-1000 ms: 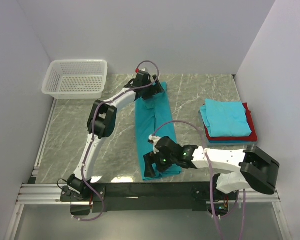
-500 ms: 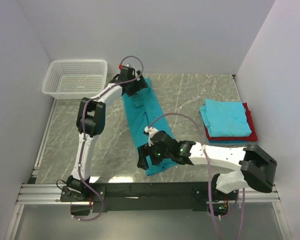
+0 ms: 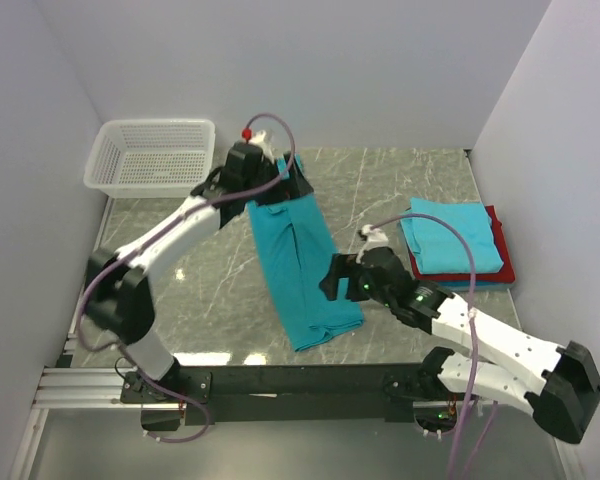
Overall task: Fold and stack the t-shirts
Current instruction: Fold the tshirt
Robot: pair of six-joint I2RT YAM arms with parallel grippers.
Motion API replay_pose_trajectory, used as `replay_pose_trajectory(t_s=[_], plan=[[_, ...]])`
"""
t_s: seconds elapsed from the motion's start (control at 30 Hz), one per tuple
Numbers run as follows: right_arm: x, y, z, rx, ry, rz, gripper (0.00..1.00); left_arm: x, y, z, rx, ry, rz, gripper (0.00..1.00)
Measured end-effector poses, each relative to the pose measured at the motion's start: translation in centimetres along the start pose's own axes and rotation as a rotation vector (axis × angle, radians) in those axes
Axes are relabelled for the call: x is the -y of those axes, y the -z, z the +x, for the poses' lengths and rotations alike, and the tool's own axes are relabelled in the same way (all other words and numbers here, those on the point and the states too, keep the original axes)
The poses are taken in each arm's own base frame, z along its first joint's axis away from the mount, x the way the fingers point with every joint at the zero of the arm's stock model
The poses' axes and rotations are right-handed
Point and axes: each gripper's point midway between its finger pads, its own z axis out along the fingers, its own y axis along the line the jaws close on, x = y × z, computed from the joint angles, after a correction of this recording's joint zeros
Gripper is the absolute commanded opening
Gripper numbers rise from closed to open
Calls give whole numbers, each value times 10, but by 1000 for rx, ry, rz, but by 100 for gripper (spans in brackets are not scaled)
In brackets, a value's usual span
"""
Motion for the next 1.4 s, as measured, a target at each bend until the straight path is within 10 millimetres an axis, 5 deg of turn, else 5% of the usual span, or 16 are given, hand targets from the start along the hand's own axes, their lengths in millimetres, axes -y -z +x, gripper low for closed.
replay_pose_trajectory(t_s=[0.2, 0.47, 0.6, 0.73, 1.23, 1.4], plan=[[71, 7, 11, 2, -88, 203, 100, 14, 68, 104, -119, -41, 53, 99], [91, 14, 27, -29, -135, 250, 100, -31, 121, 262, -417, 16, -54, 99], [95, 14, 40, -71, -153, 260, 98, -43, 137, 311, -522, 47, -87, 89], [94, 13, 46, -96, -175, 255, 97, -44, 139, 328, -555, 87, -100, 72], [102, 6, 81, -191, -246, 262, 90, -44, 134, 359, -627, 117, -148, 53], [103, 4, 87, -209, -254, 262, 85, -44, 130, 364, -638, 133, -169, 39]])
